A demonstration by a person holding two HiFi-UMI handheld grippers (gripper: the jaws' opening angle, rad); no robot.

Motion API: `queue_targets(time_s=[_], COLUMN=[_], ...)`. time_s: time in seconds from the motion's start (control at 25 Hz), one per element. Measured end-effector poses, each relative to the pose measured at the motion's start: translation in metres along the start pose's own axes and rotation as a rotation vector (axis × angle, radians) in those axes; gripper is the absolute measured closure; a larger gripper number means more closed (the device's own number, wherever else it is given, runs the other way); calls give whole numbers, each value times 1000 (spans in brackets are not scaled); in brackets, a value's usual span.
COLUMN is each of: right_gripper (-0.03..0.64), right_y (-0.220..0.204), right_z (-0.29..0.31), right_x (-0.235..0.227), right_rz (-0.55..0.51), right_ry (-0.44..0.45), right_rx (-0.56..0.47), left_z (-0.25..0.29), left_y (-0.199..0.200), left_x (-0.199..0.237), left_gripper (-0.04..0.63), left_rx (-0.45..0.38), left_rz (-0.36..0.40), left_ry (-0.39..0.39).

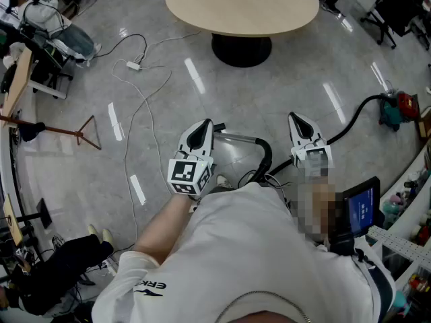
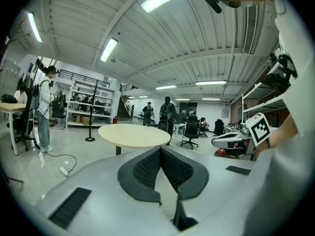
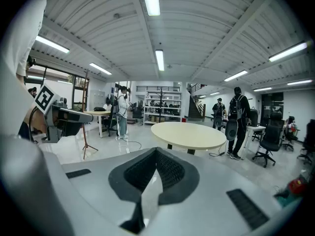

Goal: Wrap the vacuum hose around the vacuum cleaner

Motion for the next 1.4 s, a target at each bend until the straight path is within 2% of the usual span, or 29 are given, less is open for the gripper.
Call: queue_targets(time_s=[0.32,0.44,0.52,0.68,0.8,0.96,1.08,1.2,1.4], right_gripper=[614,614,614,609,545,485,367,297,261], right_y=[-27,-43,-63,-128,-175,-213,-240,-267,-288], right_z=[0,-1,-1,-4,-12,-13,4,14,26], right_x=[-8,-7,-4,11,27,42,49,58,72], right_rz=[31,55,80,193,256,340,479,646,785], right_ry=[-3,23,71,175,224,257,274,297,259], right_rx=[34,64,118,301,429,536,616,695,815], left_z=[9,10,11,12,13,13,21,24,24], left_y=[-18,-26,-32,-45,-56,-67,-77,-85,-89], left_x=[-8,-13,-16,-26,-35,-38,-32,-31,-30], left_gripper=[592,592,592,592,592,592,592,592,592], left_rx=[51,73,86,121,155,206,241,264,289], left_rz=[12,13,13,18,25,31,36,39,44], left_ry=[-23,-34,-41,-60,-73,-92,-101,-103,-101])
Point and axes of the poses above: the fingertips, and each gripper's own axes: z forward along the fingers, x to its left, y out of its top, the point moved 7 cm from there along -z, backward along the fingers
